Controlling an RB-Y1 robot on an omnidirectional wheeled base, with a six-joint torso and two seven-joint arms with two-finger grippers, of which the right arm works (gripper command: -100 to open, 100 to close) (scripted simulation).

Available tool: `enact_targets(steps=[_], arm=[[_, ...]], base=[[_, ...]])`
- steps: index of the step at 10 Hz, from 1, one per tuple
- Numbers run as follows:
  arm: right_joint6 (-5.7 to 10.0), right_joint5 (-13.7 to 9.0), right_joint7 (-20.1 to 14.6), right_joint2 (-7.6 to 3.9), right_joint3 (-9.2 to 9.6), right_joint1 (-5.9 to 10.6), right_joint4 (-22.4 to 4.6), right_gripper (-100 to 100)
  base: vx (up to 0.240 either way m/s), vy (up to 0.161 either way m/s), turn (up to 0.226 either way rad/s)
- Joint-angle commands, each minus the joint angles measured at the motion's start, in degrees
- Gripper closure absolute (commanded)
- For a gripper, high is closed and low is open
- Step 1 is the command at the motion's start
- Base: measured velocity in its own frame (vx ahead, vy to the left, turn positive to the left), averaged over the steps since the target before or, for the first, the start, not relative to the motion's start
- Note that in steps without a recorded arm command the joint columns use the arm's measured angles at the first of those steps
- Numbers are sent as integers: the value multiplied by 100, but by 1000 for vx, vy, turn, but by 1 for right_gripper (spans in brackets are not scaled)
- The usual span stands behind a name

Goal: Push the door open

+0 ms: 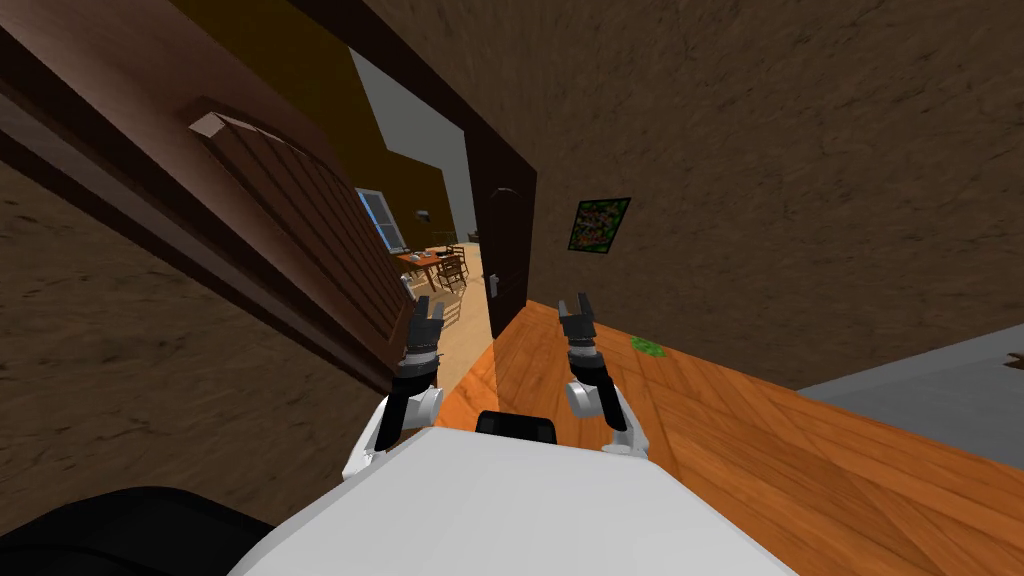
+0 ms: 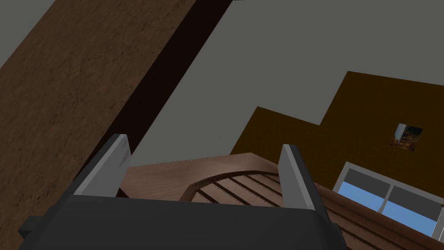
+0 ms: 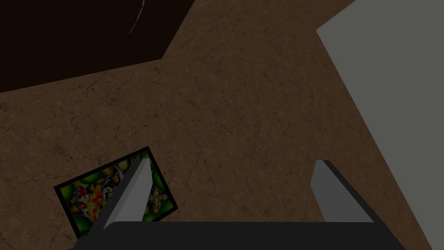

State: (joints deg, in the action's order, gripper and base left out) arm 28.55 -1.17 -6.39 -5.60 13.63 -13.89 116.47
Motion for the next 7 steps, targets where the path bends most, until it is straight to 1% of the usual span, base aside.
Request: enact_targets(steps=[1,3,4,5,6,7], arm=[[-56,-23,-63,-45,213,154,-190,-100],[-70,-35,-97,-68,347,257,-340,-100],[-84,-48,-132,-89,485,362,-495,-100],[-91,-54,-150,-99,556,417,-575,-100],[-106,-67,-186,-119,698,527,-735,-100],[-114,-74,-204,-129,769,581,-815,-100]], base=[[214,-16,2],[139,-11,3],[135,-21,0],[145,-20,5],[158,-13,3],[144,-21,3]])
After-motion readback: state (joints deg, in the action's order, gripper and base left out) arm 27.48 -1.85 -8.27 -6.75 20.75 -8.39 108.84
